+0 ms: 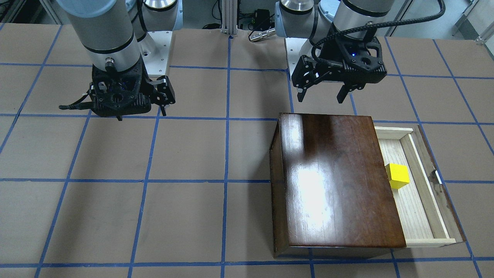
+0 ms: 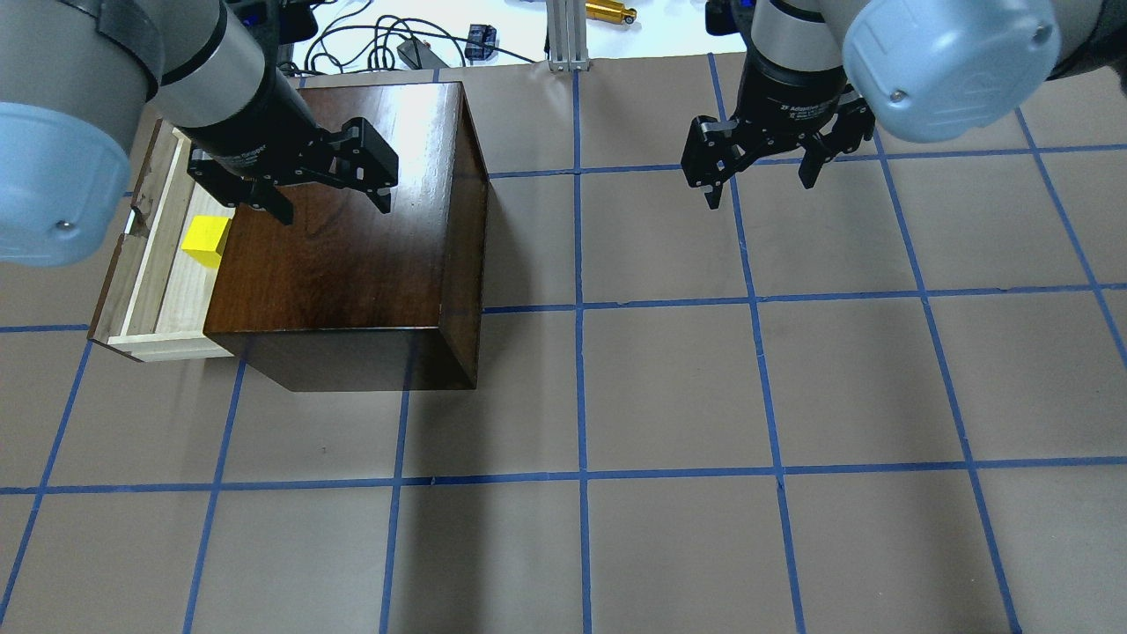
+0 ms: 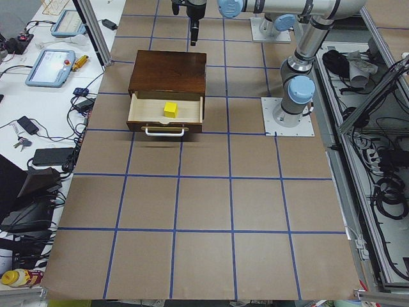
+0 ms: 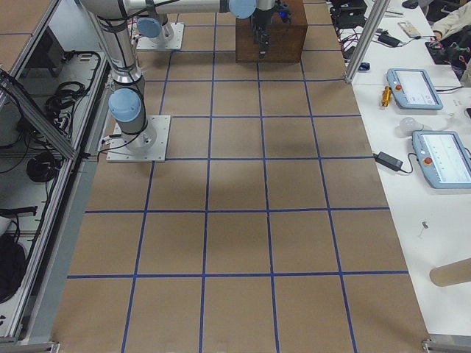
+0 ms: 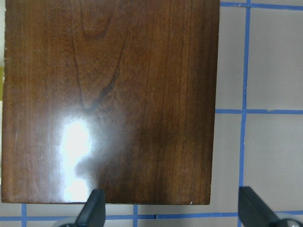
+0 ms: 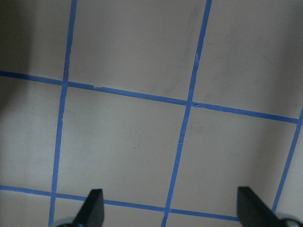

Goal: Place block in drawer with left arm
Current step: 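Push the drawer closed toward the cabinet with the left gripper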

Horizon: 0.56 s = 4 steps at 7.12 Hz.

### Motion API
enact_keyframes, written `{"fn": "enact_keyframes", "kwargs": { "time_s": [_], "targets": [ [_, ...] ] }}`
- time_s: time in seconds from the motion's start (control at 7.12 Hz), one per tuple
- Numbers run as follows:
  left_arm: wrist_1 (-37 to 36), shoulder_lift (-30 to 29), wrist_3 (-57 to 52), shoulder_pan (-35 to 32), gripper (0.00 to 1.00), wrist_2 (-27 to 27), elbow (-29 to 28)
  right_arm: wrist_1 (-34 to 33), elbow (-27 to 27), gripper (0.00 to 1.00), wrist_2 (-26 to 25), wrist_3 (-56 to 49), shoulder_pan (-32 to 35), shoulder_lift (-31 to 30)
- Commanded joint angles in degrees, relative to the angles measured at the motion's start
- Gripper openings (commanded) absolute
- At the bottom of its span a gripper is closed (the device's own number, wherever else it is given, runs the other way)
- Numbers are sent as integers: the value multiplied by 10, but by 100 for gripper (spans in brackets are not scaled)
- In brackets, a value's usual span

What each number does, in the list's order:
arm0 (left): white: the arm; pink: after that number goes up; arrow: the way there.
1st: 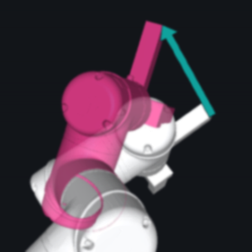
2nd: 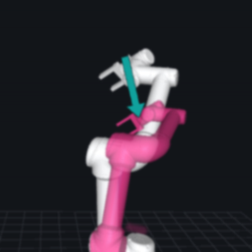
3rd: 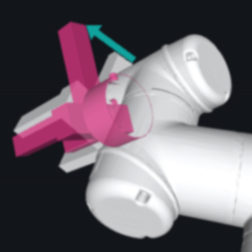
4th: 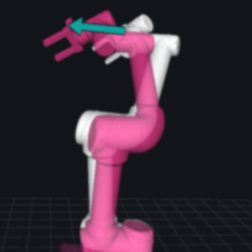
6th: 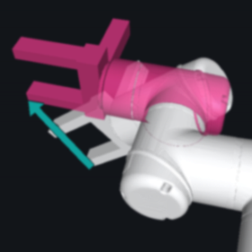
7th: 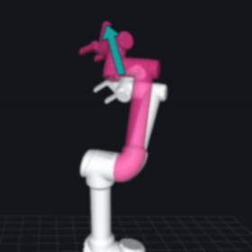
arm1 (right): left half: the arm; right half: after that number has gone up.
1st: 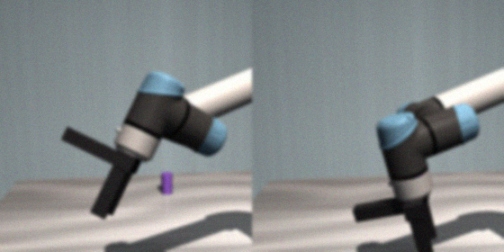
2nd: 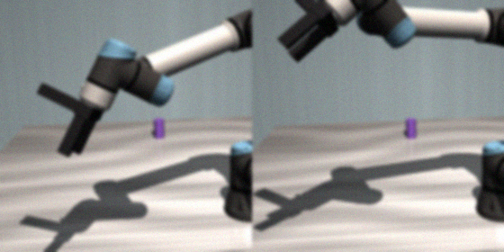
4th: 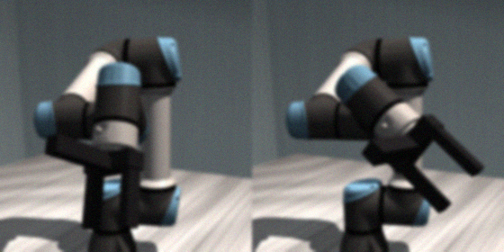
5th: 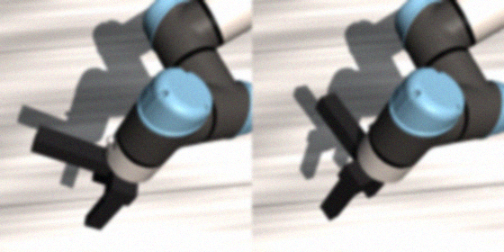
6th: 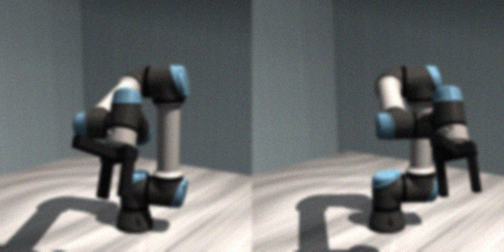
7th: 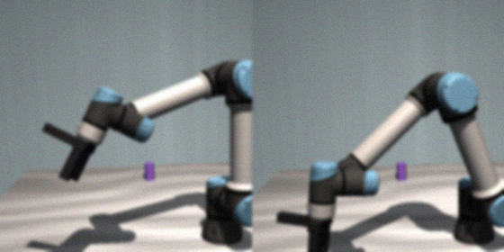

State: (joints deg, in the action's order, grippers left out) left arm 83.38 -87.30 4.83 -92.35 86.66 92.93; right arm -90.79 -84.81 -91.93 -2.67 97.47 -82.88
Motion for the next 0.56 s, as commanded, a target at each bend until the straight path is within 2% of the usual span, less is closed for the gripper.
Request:
{"fn": "enact_keyframes", "kwargs": {
  "time_s": [0.0,0.42],
  "targets": [
    [7,-2,2,-2,100,18,-1,0,0,100,0,0,0,0],
    [26,-2,-2,-3,100,20,-1,0,0,100,0,0,0,0]
  ]
}}
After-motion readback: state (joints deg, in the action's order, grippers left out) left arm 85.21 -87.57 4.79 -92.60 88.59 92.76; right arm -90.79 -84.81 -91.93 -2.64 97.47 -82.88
